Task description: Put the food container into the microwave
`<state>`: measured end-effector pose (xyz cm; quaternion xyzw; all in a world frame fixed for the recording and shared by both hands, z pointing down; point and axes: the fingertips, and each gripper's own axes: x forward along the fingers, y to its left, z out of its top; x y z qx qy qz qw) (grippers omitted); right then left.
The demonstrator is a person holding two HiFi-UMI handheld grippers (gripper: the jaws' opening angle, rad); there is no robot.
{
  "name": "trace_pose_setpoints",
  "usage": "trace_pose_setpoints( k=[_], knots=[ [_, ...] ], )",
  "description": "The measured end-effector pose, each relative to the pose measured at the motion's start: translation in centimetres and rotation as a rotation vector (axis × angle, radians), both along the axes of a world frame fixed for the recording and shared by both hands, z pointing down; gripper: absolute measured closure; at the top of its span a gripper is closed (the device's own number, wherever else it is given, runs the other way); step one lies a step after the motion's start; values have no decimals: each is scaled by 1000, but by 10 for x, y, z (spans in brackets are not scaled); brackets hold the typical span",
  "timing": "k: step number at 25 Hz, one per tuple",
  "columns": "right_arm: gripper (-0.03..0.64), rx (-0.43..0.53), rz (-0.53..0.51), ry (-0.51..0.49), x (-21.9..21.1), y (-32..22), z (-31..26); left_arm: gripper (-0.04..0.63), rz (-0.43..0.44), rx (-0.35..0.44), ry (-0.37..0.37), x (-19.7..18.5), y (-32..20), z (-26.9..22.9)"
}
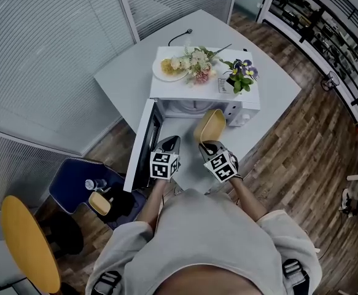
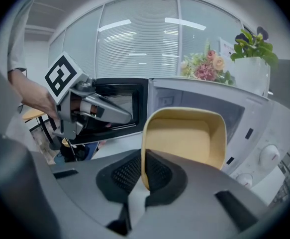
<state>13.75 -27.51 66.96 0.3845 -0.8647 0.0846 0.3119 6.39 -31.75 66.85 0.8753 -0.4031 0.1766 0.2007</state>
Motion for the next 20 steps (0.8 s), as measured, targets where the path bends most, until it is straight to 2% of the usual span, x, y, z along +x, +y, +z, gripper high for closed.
trace_pose_setpoints(
  k=[7,20],
  knots=[
    [600,4,-88,91,-3,-6,3,584,-9,2,5,-1,-3,1],
    [600,40,-353,459,3,-7,30,584,1,4,-4,-2,-3,1]
  ],
)
